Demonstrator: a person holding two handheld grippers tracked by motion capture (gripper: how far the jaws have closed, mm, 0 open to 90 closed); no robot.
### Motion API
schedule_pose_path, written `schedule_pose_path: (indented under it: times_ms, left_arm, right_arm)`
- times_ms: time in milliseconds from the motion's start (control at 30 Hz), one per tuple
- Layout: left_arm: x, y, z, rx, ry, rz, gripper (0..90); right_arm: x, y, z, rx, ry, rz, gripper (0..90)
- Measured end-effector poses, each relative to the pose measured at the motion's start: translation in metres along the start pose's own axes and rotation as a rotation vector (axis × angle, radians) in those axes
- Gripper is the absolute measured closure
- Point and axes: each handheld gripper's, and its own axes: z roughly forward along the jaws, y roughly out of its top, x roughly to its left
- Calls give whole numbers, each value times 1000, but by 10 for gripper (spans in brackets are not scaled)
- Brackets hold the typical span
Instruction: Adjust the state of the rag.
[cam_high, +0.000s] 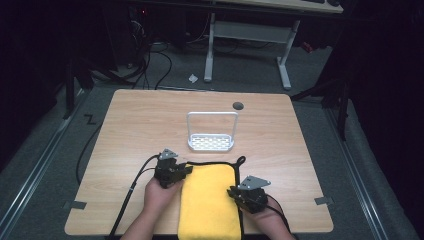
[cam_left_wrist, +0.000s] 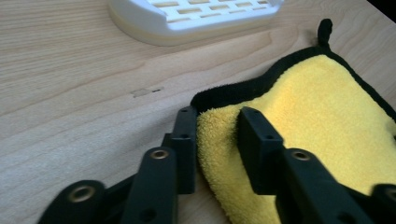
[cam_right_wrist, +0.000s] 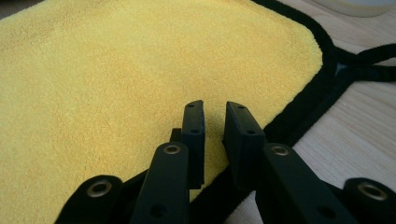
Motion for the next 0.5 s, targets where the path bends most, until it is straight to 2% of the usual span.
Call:
schedule_pose_path:
  times_ms: [133, 200, 333, 433, 500]
  left_arm:
    - [-1, -2, -1, 0, 4, 4, 772]
    - [-2, -2, -1, 0, 8, 8, 775]
    - [-4, -3, -1, -4, 19, 16, 769]
    - [-4, -3, -1, -5, 23, 18, 760]
    - [-3, -3, -1, -3, 19, 14, 761]
  right_arm:
    - [-1, 0, -1, -5, -1, 8, 749]
    - [-5, 1, -2, -18, -23, 14, 725]
    - [-20, 7, 0, -38, -82, 79, 622]
    - [-33, 13, 7, -36, -107, 133, 533]
    - [-42, 18, 13, -31, -117, 146, 488]
